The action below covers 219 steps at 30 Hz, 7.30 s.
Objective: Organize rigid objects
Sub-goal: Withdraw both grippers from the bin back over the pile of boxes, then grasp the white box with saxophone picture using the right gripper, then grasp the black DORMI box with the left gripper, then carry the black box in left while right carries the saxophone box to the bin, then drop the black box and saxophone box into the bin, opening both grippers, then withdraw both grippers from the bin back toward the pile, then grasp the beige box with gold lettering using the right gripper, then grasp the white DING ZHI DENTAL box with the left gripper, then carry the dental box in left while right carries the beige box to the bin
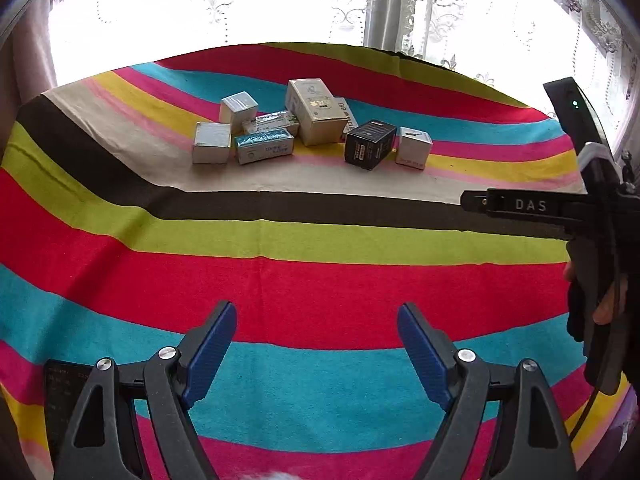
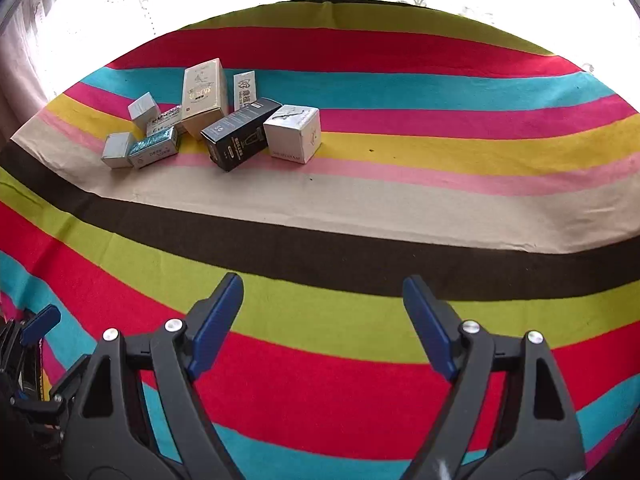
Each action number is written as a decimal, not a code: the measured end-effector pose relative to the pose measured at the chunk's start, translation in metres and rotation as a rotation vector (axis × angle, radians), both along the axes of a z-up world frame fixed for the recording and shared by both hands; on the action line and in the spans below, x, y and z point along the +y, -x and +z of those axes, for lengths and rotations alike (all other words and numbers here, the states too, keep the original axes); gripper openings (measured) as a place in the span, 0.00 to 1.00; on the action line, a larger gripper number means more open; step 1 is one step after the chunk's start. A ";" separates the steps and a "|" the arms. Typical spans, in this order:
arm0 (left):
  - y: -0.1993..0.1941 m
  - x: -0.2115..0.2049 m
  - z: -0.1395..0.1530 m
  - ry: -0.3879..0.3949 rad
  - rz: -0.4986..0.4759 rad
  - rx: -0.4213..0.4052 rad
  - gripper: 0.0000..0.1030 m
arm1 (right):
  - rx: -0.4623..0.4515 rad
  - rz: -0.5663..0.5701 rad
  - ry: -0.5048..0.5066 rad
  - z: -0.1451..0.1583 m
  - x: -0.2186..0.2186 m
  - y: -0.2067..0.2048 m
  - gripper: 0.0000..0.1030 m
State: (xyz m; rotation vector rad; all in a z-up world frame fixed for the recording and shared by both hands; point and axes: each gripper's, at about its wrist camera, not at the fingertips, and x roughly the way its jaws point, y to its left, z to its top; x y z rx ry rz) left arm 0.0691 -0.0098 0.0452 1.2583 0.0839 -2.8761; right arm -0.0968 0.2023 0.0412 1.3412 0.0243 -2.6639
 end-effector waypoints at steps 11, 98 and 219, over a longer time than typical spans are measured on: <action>0.068 -0.012 0.002 -0.017 0.075 -0.049 0.81 | -0.006 -0.055 -0.040 -0.028 -0.039 0.117 0.73; -0.169 0.287 0.034 0.100 -0.965 -0.100 0.38 | 0.044 -0.359 0.076 0.040 0.262 -0.337 0.48; 0.004 0.067 -0.008 -0.112 -0.286 -0.168 0.30 | 0.026 0.055 0.046 0.022 0.044 -0.174 0.53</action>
